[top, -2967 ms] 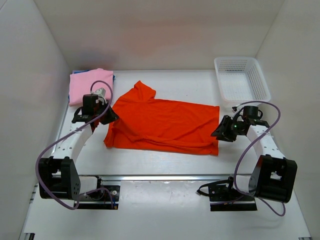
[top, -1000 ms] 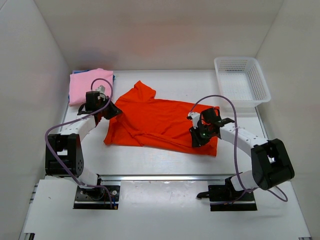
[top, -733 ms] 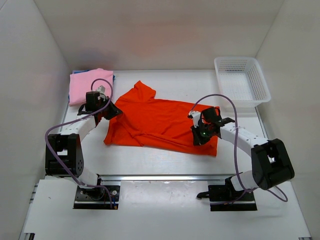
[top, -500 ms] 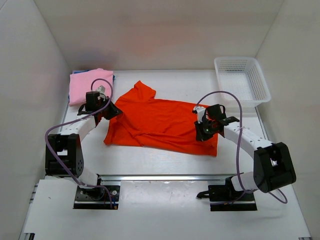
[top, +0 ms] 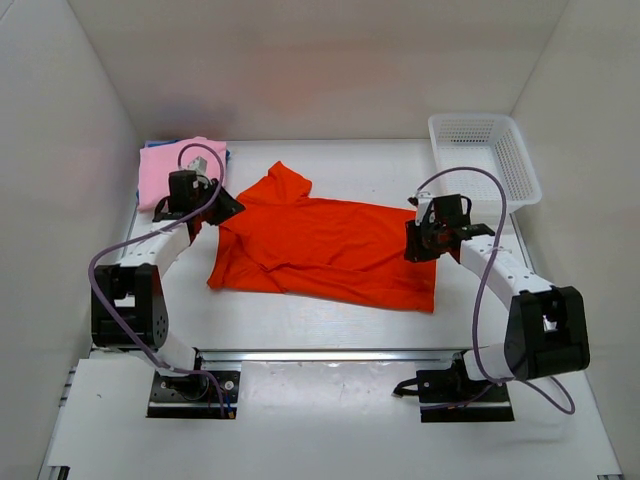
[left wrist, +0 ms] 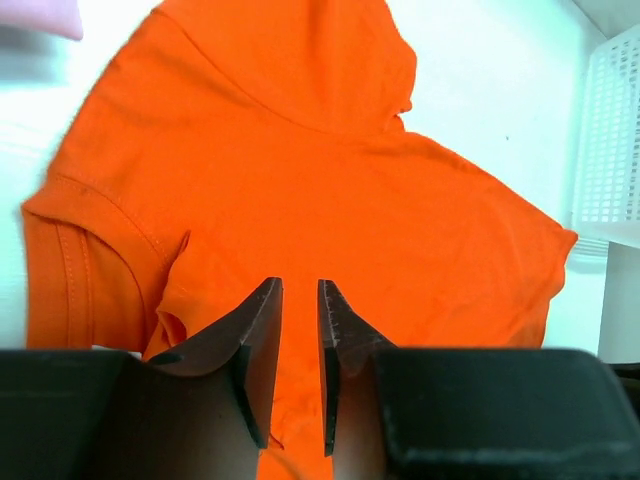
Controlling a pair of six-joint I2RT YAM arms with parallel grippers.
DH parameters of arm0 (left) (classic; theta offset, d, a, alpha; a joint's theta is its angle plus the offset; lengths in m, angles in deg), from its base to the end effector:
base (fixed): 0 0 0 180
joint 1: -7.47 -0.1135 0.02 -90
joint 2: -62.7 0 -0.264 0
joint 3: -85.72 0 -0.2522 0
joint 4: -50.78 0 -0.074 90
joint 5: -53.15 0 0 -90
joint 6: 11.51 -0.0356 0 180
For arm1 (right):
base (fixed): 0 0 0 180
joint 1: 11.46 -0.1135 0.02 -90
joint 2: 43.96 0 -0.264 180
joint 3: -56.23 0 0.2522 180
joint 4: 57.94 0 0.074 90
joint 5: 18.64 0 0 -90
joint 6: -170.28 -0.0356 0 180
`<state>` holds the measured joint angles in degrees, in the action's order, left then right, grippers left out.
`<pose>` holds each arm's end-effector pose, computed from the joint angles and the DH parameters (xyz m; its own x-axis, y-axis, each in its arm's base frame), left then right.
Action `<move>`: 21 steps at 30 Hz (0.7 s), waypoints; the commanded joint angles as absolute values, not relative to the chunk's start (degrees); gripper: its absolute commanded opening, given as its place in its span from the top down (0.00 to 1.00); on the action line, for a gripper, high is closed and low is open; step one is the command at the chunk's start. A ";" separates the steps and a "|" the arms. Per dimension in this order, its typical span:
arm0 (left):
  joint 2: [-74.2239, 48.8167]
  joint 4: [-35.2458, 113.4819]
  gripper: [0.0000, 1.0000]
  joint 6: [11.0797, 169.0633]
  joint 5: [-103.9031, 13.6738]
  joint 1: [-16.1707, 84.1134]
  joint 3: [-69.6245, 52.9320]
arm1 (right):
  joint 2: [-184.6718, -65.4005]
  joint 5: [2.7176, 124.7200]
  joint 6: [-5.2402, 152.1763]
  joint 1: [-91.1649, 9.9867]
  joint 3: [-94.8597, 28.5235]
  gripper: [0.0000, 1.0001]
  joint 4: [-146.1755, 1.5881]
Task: Fold and stack the t-shirts
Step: Fold the flattened tshirt in 1/3 of the way
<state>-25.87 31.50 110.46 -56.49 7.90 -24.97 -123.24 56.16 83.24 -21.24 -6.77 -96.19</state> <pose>0.3355 -0.0145 0.2272 -0.6715 -0.4936 -0.5527 -0.1009 0.7998 -0.5918 0.2703 0.0561 0.2139 -0.7853 -0.1859 -0.5905 -0.3549 0.9168 0.1833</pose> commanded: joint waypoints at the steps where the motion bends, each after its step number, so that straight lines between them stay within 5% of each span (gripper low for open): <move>1: -21.77 29.65 0.68 108.29 -55.57 7.56 -23.64 | -119.72 59.32 83.18 -23.67 -8.52 0.80 -97.71; 9: -14.56 19.88 0.66 101.78 -51.10 12.22 -35.15 | -114.79 57.48 78.09 -27.28 -1.75 0.80 -98.06; 12: -13.50 18.30 0.67 101.43 -48.37 14.67 -39.37 | -114.71 56.42 76.33 -29.21 -0.07 0.87 -98.07; 21: -22.81 12.85 0.68 99.32 -39.15 23.46 -37.37 | -123.22 56.60 74.13 -25.71 2.91 0.94 -98.41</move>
<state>-20.93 15.50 100.93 -43.86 21.45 -39.76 -121.49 55.90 75.44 -27.69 2.70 -99.12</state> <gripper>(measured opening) 0.319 0.061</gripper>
